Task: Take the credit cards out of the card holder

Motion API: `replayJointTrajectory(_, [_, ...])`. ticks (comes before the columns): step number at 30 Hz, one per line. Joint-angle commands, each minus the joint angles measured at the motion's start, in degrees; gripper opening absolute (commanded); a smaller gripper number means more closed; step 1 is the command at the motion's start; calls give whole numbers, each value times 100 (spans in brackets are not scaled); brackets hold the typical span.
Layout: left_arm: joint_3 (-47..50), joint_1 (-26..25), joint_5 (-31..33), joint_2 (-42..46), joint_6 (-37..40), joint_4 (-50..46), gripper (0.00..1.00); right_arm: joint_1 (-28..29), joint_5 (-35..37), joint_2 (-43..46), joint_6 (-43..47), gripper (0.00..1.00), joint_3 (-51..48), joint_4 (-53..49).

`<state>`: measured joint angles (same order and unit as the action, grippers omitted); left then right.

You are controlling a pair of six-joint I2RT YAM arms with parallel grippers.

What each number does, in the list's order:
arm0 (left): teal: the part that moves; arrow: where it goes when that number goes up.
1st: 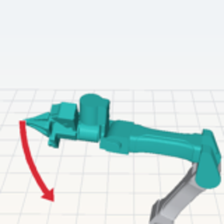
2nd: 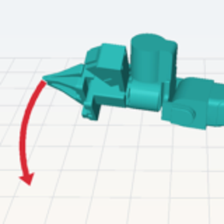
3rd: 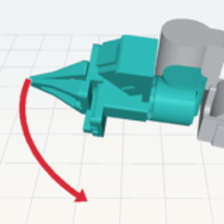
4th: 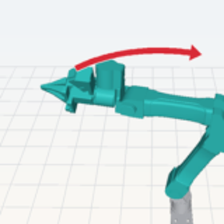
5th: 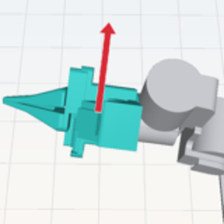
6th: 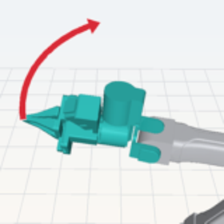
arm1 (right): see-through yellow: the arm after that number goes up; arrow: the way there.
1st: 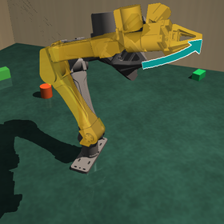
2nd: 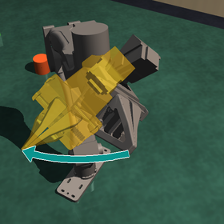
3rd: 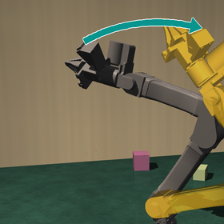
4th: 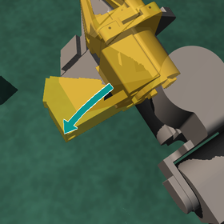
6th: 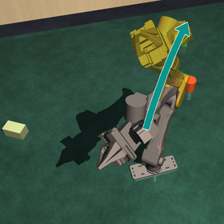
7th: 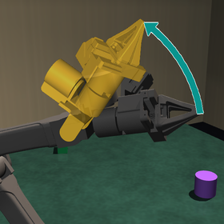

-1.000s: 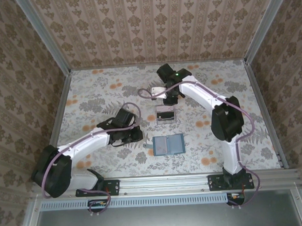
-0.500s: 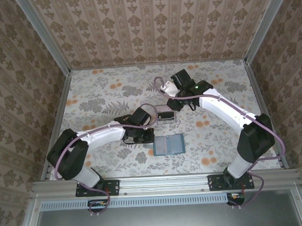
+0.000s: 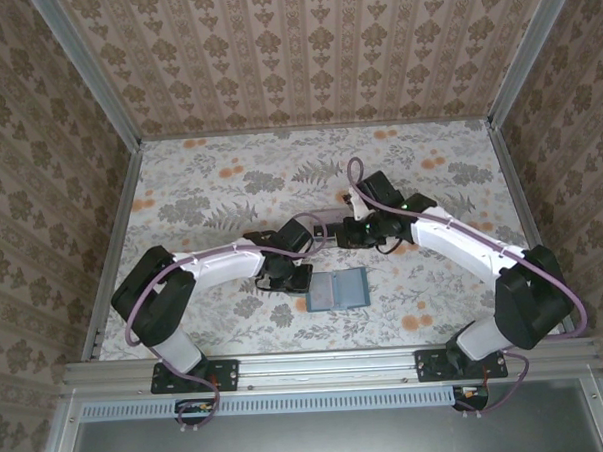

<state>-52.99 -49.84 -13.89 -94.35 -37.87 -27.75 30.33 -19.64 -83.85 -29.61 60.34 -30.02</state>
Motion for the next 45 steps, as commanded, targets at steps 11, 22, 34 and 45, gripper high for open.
replayJointTrajectory(11, [195,-47,-15,-113,47,71,5,183,-716,310,-1541,16,-928,929])
replayJointTrajectory(22, [382,-44,-77,-140,18,277,5,516,-765,-13,-1893,17,-1314,1393])
replayJointTrajectory(34, [687,1,-245,-23,-37,592,4,995,-724,-877,-2145,16,-1117,1722])
replayJointTrajectory(45, [890,43,-436,46,-115,859,4,1181,-602,-1311,-2285,20,-1076,1903])
